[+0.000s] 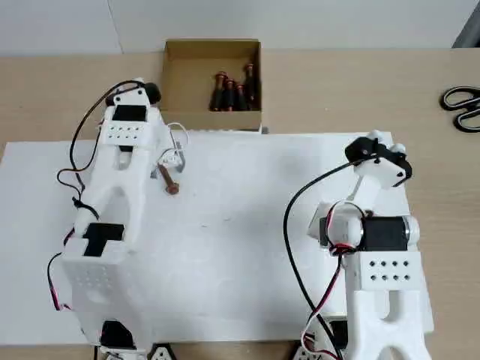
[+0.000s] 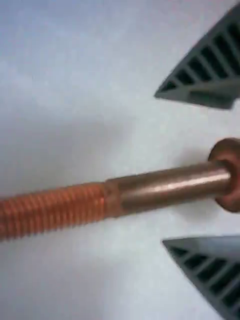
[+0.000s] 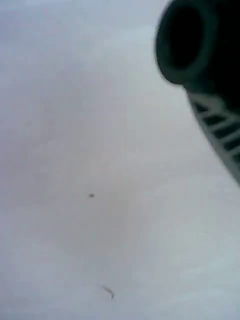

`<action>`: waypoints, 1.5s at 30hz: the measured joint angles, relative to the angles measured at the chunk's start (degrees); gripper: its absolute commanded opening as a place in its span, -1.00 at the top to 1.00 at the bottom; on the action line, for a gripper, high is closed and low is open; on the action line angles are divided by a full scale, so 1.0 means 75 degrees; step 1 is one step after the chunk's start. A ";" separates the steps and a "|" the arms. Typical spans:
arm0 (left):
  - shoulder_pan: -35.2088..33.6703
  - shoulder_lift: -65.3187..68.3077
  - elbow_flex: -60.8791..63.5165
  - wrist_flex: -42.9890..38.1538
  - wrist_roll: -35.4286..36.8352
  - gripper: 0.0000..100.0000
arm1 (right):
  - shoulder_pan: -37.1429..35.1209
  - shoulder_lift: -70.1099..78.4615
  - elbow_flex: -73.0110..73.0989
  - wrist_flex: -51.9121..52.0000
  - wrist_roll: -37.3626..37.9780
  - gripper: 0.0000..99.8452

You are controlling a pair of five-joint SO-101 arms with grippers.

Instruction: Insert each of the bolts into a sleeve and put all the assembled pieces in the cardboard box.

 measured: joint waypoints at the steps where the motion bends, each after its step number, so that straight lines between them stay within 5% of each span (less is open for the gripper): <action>1: 0.0000 0.0012 0.0000 0.0000 0.0000 0.65 | 0.0000 0.0000 0.0000 0.0000 0.0000 0.99; 10: 0.0012 0.0750 -0.0164 -0.0012 0.0012 0.67 | 0.0000 0.0000 0.0000 0.0000 0.0000 0.99; 15: 0.0059 0.0903 -0.0293 -0.0082 0.0000 0.99 | 0.0000 0.0000 0.0000 0.0000 0.0000 0.99; 26: 0.0105 0.0821 -0.0246 -0.0352 0.0164 0.99 | 0.0000 0.0000 0.0000 0.0000 0.0000 0.99; 35: 0.0188 -0.0574 -0.0199 -0.0293 0.2333 0.99 | 0.0000 0.0000 0.0000 0.0000 0.0000 0.99; 45: 0.0023 -0.1254 -0.0199 0.0328 0.6822 0.99 | 0.0012 0.0000 0.0000 0.0000 0.0000 0.99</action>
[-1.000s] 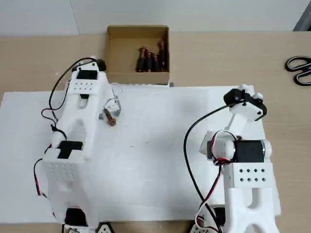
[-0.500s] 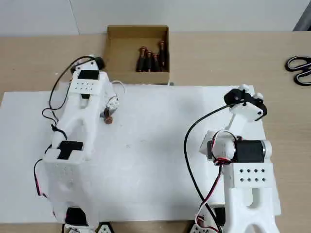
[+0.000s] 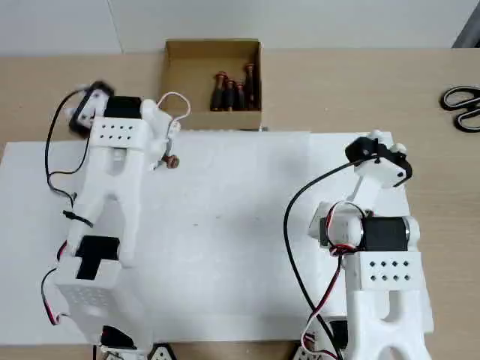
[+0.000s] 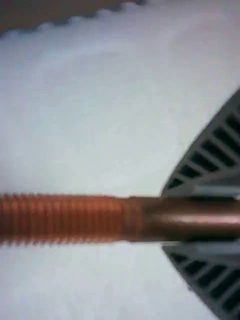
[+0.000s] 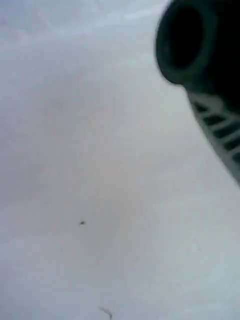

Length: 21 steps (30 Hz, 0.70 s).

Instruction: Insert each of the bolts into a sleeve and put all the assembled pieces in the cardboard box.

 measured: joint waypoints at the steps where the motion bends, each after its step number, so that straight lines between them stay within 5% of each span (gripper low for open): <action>1: -0.0094 0.0000 0.0000 0.0070 0.0492 0.99 | 0.0012 0.0000 0.0000 0.0000 0.0000 0.99; 8: -0.0656 0.0000 0.0000 0.0387 0.2192 0.99 | 0.0012 0.0000 0.0000 0.0000 0.0000 0.99; 12: -0.0856 0.0000 0.0000 0.0410 0.2262 0.95 | 0.0000 0.0000 0.0000 0.0000 0.0000 0.99; 21: -0.0867 -0.0141 0.0000 0.0715 0.1336 0.45 | -0.0012 0.0000 0.0000 0.0000 0.0000 0.99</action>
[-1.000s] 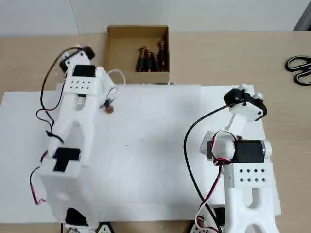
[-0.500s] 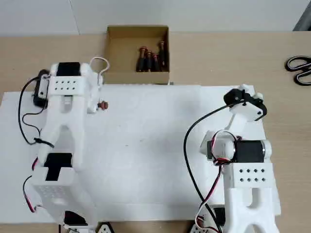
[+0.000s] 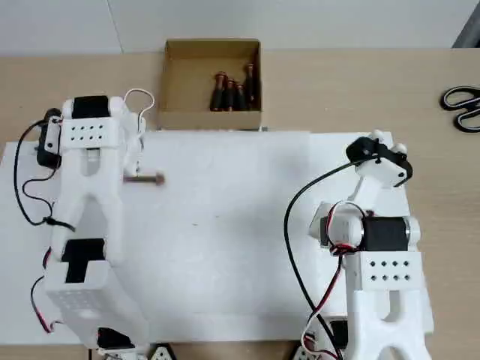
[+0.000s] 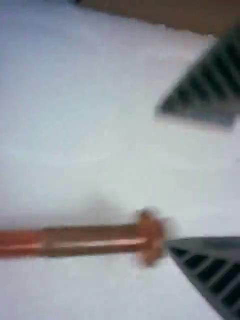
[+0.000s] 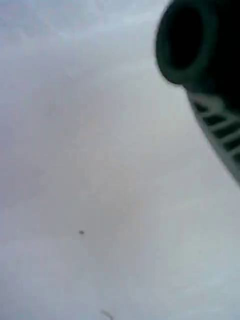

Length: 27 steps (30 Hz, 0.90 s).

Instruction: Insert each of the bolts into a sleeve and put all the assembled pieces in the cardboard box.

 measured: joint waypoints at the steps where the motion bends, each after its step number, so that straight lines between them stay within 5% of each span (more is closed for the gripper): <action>1: 0.0012 0.0000 0.0000 0.0070 -0.0035 0.44 | -0.0012 0.0000 0.0000 0.0000 0.0000 0.99; 6: 0.0023 0.0000 0.0000 0.0516 -0.0727 0.45 | 0.0023 0.0000 0.0000 0.0000 0.0000 0.99; 19: 0.0023 0.0000 -0.0141 0.1125 -0.6388 0.45 | 0.0000 0.0000 0.0000 0.0000 0.0000 0.99; 27: 0.0023 0.0000 -0.0141 0.1149 -0.9073 0.45 | 0.0000 0.0000 0.0000 0.0000 0.0000 0.99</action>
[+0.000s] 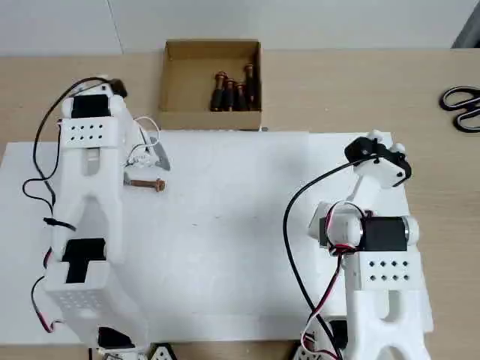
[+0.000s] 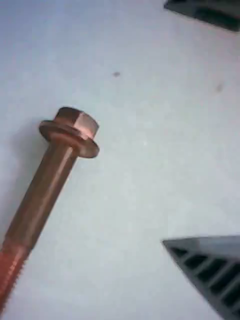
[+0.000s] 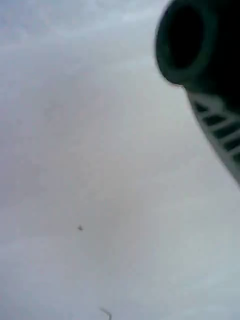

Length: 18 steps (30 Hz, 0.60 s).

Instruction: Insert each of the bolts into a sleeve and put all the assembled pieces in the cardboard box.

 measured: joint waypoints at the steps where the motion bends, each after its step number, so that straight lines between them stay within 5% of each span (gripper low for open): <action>1: 0.0000 0.0000 0.0000 0.0000 -0.0457 0.45 | 0.0012 0.0000 0.0000 0.0000 0.0000 0.99; 18: -0.0270 0.0000 0.0000 -0.1500 -0.9916 0.69 | 0.0012 0.0000 0.0000 0.0000 0.0012 0.99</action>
